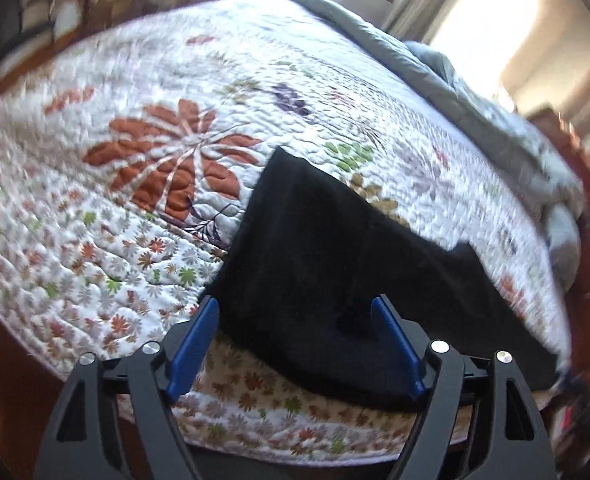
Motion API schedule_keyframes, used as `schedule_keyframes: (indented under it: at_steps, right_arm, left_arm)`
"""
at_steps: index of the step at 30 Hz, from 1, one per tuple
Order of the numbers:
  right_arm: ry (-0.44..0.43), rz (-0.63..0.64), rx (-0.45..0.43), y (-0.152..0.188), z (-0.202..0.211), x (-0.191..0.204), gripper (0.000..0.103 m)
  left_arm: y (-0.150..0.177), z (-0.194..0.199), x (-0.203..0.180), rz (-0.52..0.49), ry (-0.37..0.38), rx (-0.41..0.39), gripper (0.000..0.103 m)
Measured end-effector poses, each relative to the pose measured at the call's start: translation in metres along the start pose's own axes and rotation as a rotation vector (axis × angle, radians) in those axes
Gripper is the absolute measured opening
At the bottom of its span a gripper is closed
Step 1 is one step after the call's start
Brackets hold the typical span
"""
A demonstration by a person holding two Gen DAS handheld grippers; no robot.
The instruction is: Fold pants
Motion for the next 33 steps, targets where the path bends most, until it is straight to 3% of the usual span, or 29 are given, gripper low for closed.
schedule_keyframes:
  at_steps: [4, 7, 8, 9, 11, 14, 19, 20, 24, 29, 33]
  right_arm:
    - [0.242, 0.594, -0.113, -0.01, -0.062, 0.132, 0.02]
    - [0.27, 0.71, -0.137, -0.013, -0.089, 0.166, 0.018]
    - [0.287, 0.746, -0.138, -0.013, -0.099, 0.175, 0.018]
    - [0.296, 0.768, -0.135, -0.013, -0.104, 0.177, 0.018]
    - [0.296, 0.788, -0.114, -0.012, -0.114, 0.182, 0.018]
    - [0.272, 0.788, -0.065, -0.013, -0.125, 0.182, 0.018]
    - [0.263, 0.782, -0.014, -0.022, -0.144, 0.178, 0.014]
    - [0.261, 0.774, -0.011, -0.025, -0.143, 0.177, 0.005]
    - [0.258, 0.765, -0.027, -0.033, -0.132, 0.177, 0.005]
    - [0.245, 0.78, 0.015, -0.019, -0.145, 0.18, 0.005]
    - [0.221, 0.754, 0.016, -0.022, -0.143, 0.175, 0.014]
  left_arm:
    - [-0.003, -0.02, 0.01, 0.065, 0.02, 0.052, 0.082]
    - [-0.004, -0.025, 0.016, 0.05, 0.045, 0.06, 0.074]
    - [-0.003, -0.026, 0.019, 0.057, 0.049, 0.063, 0.065]
    - [-0.003, -0.027, 0.024, 0.067, 0.052, 0.069, 0.055]
    - [0.0, -0.03, 0.033, 0.09, 0.063, 0.095, 0.046]
    - [0.005, -0.039, 0.04, 0.101, 0.092, 0.132, 0.043]
    - [0.002, -0.047, 0.035, 0.06, 0.07, 0.143, 0.042]
    - [0.001, -0.047, 0.035, 0.052, 0.052, 0.139, 0.037]
    - [-0.002, -0.041, 0.032, 0.048, 0.041, 0.123, 0.023]
    - [0.004, -0.034, 0.031, 0.059, 0.025, 0.113, 0.02]
    - [0.009, -0.042, 0.037, 0.062, 0.002, 0.125, 0.023]
Point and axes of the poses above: each gripper's, at about its wrist camera, not at the fingertips, and z roughly against the way its jaws point, x to its left, y to its underside, the point moved 6 cm from there along -z, roughly the way its jaws point, and after that the axes turned 4 degrees about -z, right-handed, at the moved point
